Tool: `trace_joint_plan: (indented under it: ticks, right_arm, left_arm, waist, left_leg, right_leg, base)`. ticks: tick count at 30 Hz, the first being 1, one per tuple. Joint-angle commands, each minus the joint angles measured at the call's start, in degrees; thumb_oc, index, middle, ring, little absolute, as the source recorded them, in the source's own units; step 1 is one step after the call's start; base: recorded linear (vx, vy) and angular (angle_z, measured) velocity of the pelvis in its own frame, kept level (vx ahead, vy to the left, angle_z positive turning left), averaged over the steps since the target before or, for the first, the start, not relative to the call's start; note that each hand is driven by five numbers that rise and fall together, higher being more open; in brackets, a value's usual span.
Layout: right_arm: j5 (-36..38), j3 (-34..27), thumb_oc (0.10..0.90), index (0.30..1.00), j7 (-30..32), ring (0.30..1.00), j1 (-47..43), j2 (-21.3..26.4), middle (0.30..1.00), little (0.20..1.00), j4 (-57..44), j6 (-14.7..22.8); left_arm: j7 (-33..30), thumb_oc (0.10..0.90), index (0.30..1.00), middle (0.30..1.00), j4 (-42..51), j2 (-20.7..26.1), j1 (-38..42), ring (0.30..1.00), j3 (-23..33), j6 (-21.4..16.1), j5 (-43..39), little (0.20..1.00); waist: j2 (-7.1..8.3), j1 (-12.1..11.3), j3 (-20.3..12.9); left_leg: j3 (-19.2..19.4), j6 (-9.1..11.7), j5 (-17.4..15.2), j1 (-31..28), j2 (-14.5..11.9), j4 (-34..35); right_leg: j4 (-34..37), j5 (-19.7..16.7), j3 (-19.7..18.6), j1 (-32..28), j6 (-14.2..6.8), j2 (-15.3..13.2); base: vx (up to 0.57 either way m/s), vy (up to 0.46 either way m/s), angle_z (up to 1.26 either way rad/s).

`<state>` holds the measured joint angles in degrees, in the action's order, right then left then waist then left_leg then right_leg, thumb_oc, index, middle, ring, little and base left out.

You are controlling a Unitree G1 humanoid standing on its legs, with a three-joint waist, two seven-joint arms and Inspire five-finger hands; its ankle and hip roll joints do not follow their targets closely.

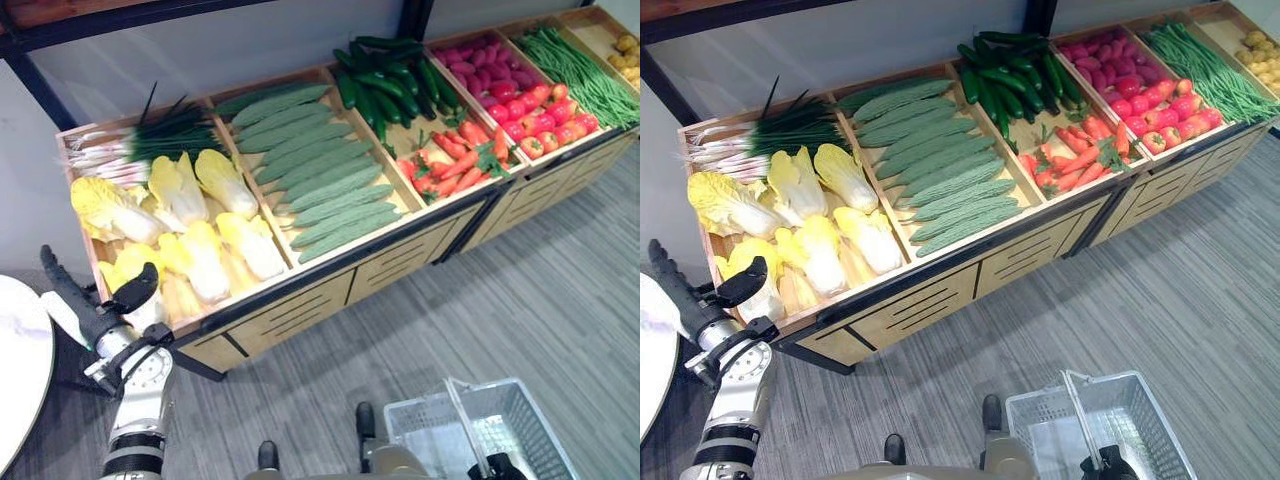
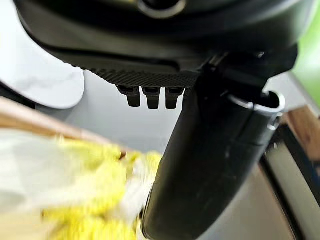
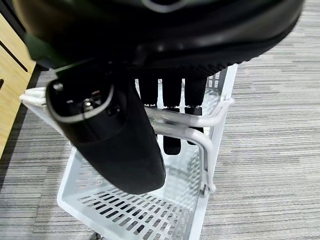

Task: Get the vegetables into the basket

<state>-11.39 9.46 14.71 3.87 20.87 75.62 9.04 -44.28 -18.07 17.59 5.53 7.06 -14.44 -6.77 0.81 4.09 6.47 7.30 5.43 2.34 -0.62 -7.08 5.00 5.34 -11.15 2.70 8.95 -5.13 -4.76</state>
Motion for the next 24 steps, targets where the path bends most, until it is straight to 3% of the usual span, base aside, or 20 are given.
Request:
trace_joint_plan:
  ticks: [1,8,13,24]
  right_arm:
    - [-0.89,2.66,0.400,0.300,1.10,0.300,-1.36,1.72,0.300,0.300,0.49,0.92]
    - [-0.74,3.43,0.400,0.300,0.83,0.300,-1.45,1.52,0.300,0.300,-0.10,0.69]
    - [-0.71,3.62,0.400,0.300,0.87,0.300,-1.45,1.29,0.300,0.300,-0.21,0.66]
    - [-0.40,3.99,0.400,0.300,1.25,0.300,-1.05,0.29,0.300,0.300,0.57,1.02]
  left_arm:
    - [3.35,0.900,1.000,1.000,1.54,5.27,5.39,1.000,0.48,-3.39,3.24,1.000]
    - [5.86,0.900,1.000,1.000,-0.66,2.77,6.52,1.000,-2.92,-2.54,-0.31,1.000]
    - [4.59,0.900,1.000,1.000,-0.88,1.63,6.32,1.000,-2.29,-1.89,-0.32,1.000]
    - [0.58,0.900,1.000,1.000,0.53,2.60,5.34,1.000,-1.27,0.05,6.43,1.000]
  waist:
    - [2.87,1.19,-1.66]
    - [2.74,2.08,-1.83]
    - [2.90,2.17,-1.78]
    - [3.28,1.91,-1.72]
  left_leg:
    - [-1.21,2.27,0.56,1.95,-1.78,0.00]
    - [-0.30,2.38,0.50,1.51,-2.20,0.00]
    - [-0.13,2.39,0.38,1.41,-2.43,0.00]
    - [0.37,2.51,0.13,0.91,-2.85,0.00]
  right_leg:
    - [-0.34,3.08,-1.26,-2.69,-5.17,-4.76]
    - [-0.34,3.23,-2.03,-2.56,-4.94,-4.20]
    - [-0.34,3.32,-2.37,-2.31,-4.85,-3.91]
    - [-0.34,3.65,-2.87,-2.31,-4.66,-3.46]
  base:
    - [0.00,-0.016,-0.16]
    - [0.01,-0.009,-0.10]
    - [0.00,0.000,0.00]
    - [0.01,-0.011,-0.05]
